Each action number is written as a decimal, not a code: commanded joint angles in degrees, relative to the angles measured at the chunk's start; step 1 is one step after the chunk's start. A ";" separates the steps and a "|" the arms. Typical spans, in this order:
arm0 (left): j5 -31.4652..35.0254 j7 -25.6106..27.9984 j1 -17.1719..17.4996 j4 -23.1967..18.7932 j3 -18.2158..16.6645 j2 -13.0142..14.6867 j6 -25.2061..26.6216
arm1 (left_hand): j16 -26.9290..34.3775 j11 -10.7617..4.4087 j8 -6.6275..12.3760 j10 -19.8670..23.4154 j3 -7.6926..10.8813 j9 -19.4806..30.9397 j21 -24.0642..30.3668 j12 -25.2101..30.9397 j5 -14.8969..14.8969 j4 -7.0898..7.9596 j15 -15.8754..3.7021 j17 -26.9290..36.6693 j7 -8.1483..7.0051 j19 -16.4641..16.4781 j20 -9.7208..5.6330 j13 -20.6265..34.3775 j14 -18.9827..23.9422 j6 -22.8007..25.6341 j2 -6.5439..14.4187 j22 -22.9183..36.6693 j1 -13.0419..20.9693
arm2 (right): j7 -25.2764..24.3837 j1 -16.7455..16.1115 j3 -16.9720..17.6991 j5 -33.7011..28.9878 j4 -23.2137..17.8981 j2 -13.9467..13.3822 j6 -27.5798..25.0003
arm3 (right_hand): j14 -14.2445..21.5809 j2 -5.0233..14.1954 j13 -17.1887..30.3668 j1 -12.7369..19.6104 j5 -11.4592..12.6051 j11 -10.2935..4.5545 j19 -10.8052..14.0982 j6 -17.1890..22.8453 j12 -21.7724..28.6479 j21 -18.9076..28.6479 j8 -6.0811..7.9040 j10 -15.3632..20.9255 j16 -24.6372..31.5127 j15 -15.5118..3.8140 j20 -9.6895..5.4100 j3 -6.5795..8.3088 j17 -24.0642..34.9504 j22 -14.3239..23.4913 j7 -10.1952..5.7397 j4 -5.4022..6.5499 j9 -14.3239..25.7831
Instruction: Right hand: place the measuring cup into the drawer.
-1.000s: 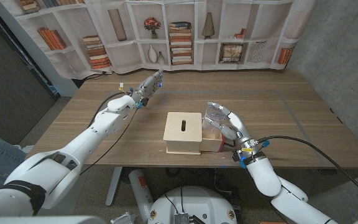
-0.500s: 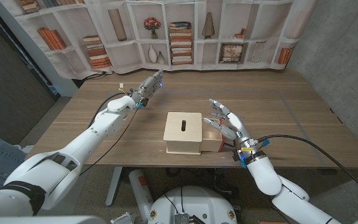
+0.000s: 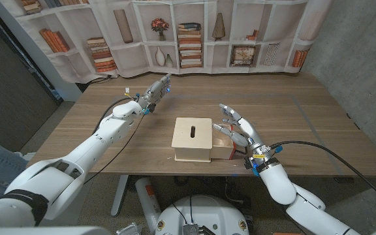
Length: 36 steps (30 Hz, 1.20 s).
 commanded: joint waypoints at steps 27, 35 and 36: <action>-0.28 0.84 1.66 -2.06 -0.31 0.31 -0.28 | -0.08 -0.15 0.24 -0.38 -0.48 0.20 -0.06 0.22 -0.13 -0.03 0.05 0.34 0.07 -3.11 0.20 0.13 -2.71 0.26 0.57 0.35 0.32 | -0.44 -1.17 2.51 -1.09 -3.79 -2.13 -0.32 | -0.30 0.92 -0.28 -1.94 1.31 -0.69 -0.68 2.08 0.27 -0.59 1.30 1.50 0.40 -1.23 -0.14 -0.56 0.20 0.07 0.40 0.92 -0.08; -0.40 1.22 2.43 -3.03 -0.54 0.73 -0.39 | -0.07 -0.07 0.28 -0.29 -0.52 0.20 -0.05 0.26 -0.13 -0.03 0.10 0.34 0.05 -3.11 0.12 0.13 -2.68 0.39 0.60 0.35 0.34 | -0.72 -1.71 3.74 -2.71 -5.45 -2.76 -0.68 | -0.77 1.66 -0.35 -2.10 1.62 -1.13 -1.44 3.32 0.40 -0.89 1.77 1.95 0.34 -1.82 -0.72 -0.41 0.23 0.12 0.52 1.17 -0.10; -0.45 1.25 2.53 -3.17 -0.58 0.78 -0.36 | -0.07 -0.08 0.28 -0.29 -0.52 0.20 -0.05 0.26 -0.13 -0.04 0.10 0.34 0.05 -3.11 0.12 0.13 -2.69 0.40 0.60 0.35 0.34 | -0.78 -1.73 3.85 -2.82 -5.57 -2.74 -0.67 | -0.79 1.71 -0.36 -2.12 1.64 -1.16 -1.48 3.38 0.40 -0.90 1.78 1.97 0.34 -1.89 -0.73 -0.40 0.23 0.12 0.51 1.19 -0.10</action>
